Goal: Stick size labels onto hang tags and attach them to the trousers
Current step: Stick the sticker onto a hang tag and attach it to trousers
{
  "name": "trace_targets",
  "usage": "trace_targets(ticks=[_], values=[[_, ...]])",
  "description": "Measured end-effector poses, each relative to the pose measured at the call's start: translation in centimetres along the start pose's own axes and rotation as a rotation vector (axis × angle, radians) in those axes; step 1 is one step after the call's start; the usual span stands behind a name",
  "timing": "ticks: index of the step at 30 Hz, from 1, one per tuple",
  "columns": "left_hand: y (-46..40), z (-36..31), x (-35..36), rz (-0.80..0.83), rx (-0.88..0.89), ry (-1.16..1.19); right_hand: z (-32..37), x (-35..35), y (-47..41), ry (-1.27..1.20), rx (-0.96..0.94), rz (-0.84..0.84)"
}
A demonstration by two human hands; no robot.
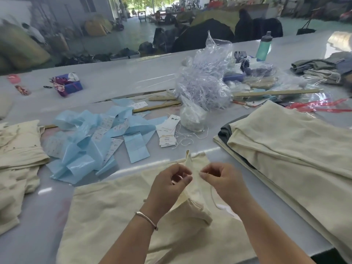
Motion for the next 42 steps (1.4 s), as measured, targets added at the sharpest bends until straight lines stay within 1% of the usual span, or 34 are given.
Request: trace_targets(ticks=[2,3,4,6,8,10,12,15,18,20,22,24,26,28,33,38,42], values=[[0.3,0.9,1.3,0.039,-0.041,-0.123,0.3,-2.2,-1.0,0.343,-0.109,-0.147],[0.5,1.2,2.1,0.083,-0.042,-0.228,0.7,-2.5,-1.3,0.412,-0.165,-0.158],[0.8,1.4,2.9,0.139,-0.035,-0.344,0.8,-2.4,-1.6,0.426,-0.208,-0.125],[1.4,1.8,4.2,0.221,-0.027,-0.505,0.4,-1.0,-2.2,0.452,-0.265,-0.001],[1.9,1.9,4.3,0.214,-0.041,-0.607,-0.3,1.0,-2.3,0.499,-0.311,0.147],[2.3,1.8,3.9,0.157,-0.030,-0.705,-1.1,3.4,-2.0,0.515,-0.333,0.306],[2.7,1.4,3.0,0.047,0.002,-0.708,-1.9,5.7,-1.3,0.501,-0.343,0.431],[3.8,0.9,1.4,-0.183,0.023,-0.655,-2.7,7.3,-1.1,0.409,-0.323,0.514],[5.3,0.9,0.1,-0.381,-0.056,-0.680,-3.4,7.9,-1.4,0.237,-0.250,0.611],[6.0,0.9,-0.1,-0.435,-0.079,-0.662,-3.4,8.2,-1.3,0.134,-0.222,0.658],[6.3,1.1,-0.2,-0.466,-0.090,-0.595,-3.6,8.4,-1.3,0.055,-0.171,0.705],[6.5,1.5,-0.3,-0.490,-0.121,-0.520,-3.8,8.7,-1.3,0.007,-0.119,0.762],[6.7,1.9,-0.3,-0.502,-0.160,-0.502,-3.9,8.8,-1.4,-0.002,-0.097,0.797],[6.8,2.2,-0.2,-0.494,-0.191,-0.507,-3.9,8.8,-1.5,-0.007,-0.102,0.796],[6.9,2.7,0.7,-0.430,-0.197,-0.496,-4.0,8.9,-1.6,0.040,-0.149,0.707],[6.9,2.8,1.1,-0.377,-0.188,-0.455,-4.4,8.2,-1.4,-0.026,-0.141,0.694],[7.0,3.5,0.7,-0.396,-0.239,-0.376,-5.2,4.6,-2.0,0.085,-0.232,0.452]])
Point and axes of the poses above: each hand's wrist, its own y-axis away from the middle knuckle, its own x-axis out of the palm, z = x × y, the point moved 10 cm from there along -y, towards the middle knuckle, and after that the axes turned 2 degrees about x, right-handed, at the moved point
